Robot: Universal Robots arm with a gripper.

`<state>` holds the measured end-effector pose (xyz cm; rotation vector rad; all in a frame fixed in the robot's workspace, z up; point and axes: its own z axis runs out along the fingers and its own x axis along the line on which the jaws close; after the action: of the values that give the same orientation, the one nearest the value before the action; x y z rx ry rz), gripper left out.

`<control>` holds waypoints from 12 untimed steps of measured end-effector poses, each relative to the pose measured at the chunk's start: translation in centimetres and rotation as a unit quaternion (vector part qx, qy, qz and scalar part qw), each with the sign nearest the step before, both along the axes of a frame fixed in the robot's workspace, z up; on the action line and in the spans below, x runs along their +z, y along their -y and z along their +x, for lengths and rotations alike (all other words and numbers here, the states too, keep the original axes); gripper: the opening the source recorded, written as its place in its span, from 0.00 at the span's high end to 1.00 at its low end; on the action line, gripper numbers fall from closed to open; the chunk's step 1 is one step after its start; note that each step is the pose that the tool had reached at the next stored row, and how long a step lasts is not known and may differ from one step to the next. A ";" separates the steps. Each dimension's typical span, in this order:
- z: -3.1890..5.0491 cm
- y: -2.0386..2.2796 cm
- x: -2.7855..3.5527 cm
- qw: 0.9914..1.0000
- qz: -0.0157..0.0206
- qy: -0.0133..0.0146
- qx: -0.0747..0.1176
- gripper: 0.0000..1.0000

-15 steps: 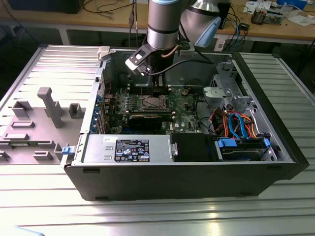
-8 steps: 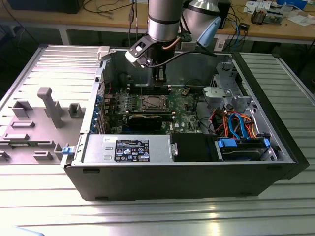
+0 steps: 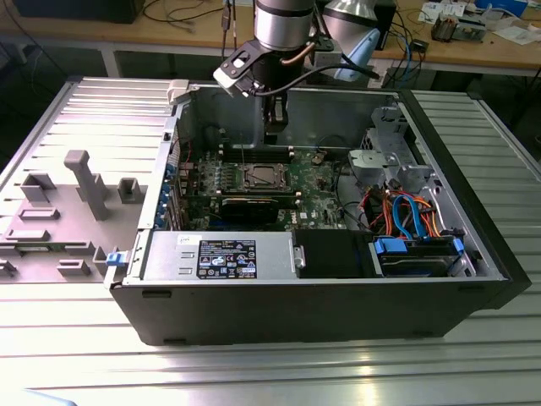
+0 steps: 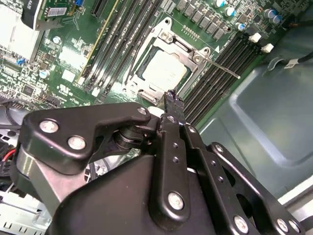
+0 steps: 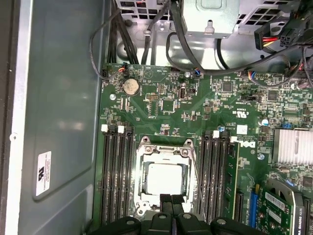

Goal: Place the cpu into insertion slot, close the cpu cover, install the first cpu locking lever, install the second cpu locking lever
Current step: 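Install the first cpu locking lever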

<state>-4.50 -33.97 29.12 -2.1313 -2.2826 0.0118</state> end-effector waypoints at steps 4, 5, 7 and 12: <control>0.00 0.00 0.01 1.000 0.000 0.000 0.000 0.89; 0.00 0.00 0.01 1.000 0.000 0.000 0.000 0.89; 0.00 0.00 0.01 1.000 0.000 0.000 0.000 0.89; 0.00 0.00 0.01 1.000 0.000 0.000 0.030 0.89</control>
<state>-4.51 -33.97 29.13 -2.0621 -2.3462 0.0126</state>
